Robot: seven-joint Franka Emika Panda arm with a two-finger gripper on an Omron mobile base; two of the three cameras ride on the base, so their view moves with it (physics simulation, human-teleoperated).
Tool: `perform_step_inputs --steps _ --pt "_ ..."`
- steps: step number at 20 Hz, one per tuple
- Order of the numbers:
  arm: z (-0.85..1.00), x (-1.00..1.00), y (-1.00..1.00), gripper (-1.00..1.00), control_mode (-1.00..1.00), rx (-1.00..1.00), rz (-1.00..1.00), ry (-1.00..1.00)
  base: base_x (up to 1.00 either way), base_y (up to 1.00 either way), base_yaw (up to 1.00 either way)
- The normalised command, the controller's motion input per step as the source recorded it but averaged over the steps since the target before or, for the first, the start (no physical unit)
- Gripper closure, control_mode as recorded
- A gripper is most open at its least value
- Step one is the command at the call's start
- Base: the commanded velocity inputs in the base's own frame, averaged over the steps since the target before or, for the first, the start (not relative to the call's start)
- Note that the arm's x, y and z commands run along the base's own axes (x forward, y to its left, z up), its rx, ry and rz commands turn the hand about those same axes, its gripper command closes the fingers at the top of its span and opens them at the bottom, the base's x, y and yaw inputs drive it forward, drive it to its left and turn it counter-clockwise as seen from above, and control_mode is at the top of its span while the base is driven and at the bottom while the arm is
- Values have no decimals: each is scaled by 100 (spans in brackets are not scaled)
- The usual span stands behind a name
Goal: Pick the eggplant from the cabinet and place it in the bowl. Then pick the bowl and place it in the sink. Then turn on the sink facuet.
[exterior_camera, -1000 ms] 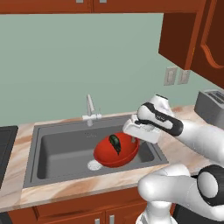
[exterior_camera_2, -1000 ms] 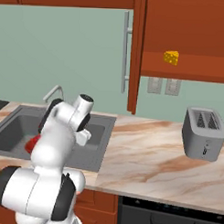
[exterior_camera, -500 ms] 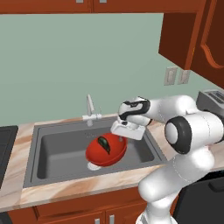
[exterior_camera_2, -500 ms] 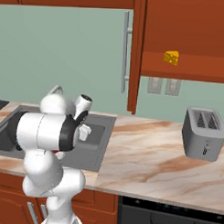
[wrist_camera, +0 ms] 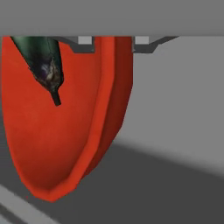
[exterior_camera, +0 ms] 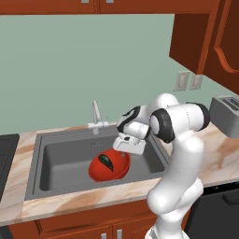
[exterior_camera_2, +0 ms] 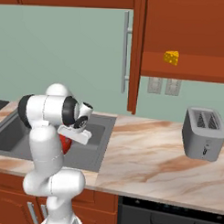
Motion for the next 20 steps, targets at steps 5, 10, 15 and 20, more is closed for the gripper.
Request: perform_step_inputs --steps 5,10,15,20 --pt "-47 40 41 100 -100 3 2 0 0 0 0" --pt "-50 52 18 100 -100 4 0 0 0 0 0" --pt "-69 46 0 100 -100 3 0 0 0 0 0" --pt "-54 56 1 100 -100 0 0 0 0 0 0"
